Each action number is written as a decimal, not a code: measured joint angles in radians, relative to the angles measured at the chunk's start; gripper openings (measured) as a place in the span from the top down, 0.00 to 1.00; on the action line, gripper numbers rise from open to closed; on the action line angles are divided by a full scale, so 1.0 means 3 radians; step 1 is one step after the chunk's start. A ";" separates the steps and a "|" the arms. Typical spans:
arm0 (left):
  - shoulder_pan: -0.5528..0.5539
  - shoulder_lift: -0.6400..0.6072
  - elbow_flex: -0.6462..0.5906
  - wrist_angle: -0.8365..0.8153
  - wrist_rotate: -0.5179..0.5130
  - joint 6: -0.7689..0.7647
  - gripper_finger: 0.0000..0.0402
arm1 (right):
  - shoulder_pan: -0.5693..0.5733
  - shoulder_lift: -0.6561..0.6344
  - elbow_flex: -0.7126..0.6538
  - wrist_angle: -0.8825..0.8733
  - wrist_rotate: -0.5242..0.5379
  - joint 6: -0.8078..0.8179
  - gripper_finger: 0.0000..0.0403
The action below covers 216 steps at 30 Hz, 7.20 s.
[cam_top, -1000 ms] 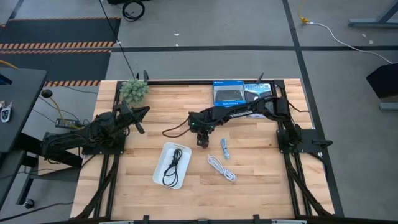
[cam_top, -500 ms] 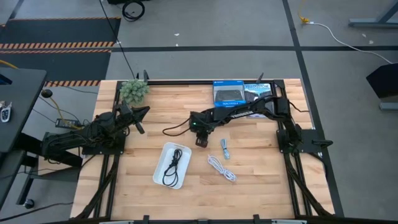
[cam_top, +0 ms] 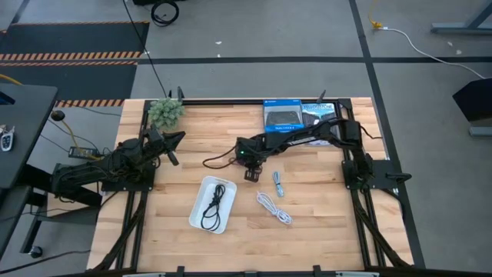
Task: Pick and place USB-C Cables
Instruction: Put the pink charger cable into the white bin, then put the white HDMI cable into the white bin
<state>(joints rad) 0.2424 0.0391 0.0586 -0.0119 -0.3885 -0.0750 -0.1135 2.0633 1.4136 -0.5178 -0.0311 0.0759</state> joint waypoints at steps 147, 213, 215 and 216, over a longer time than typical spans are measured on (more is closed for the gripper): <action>0.0003 0.0043 -0.0001 0.0001 0.0000 0.0000 0.94 | 0.1333 -0.0590 0.0025 0.0524 -0.0020 -0.0694 0.77; 0.0003 0.0043 -0.0001 0.0001 0.0000 0.0000 0.94 | 0.1406 -0.0775 -0.0586 -0.0087 0.0188 0.0011 0.53; 0.0004 0.0043 0.0000 -0.0005 -0.0001 0.0000 0.94 | 0.1377 -0.0783 -0.0490 -0.0302 0.0183 0.0066 0.53; 0.0004 0.0043 0.0000 -0.0007 0.0000 0.0000 0.94 | 0.1356 -0.0784 -0.0451 -0.0366 0.0184 0.0105 0.53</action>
<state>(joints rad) 0.2436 0.0521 0.0586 -0.0139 -0.3885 -0.0750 0.2933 1.8282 1.2783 -0.6277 0.0240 0.1073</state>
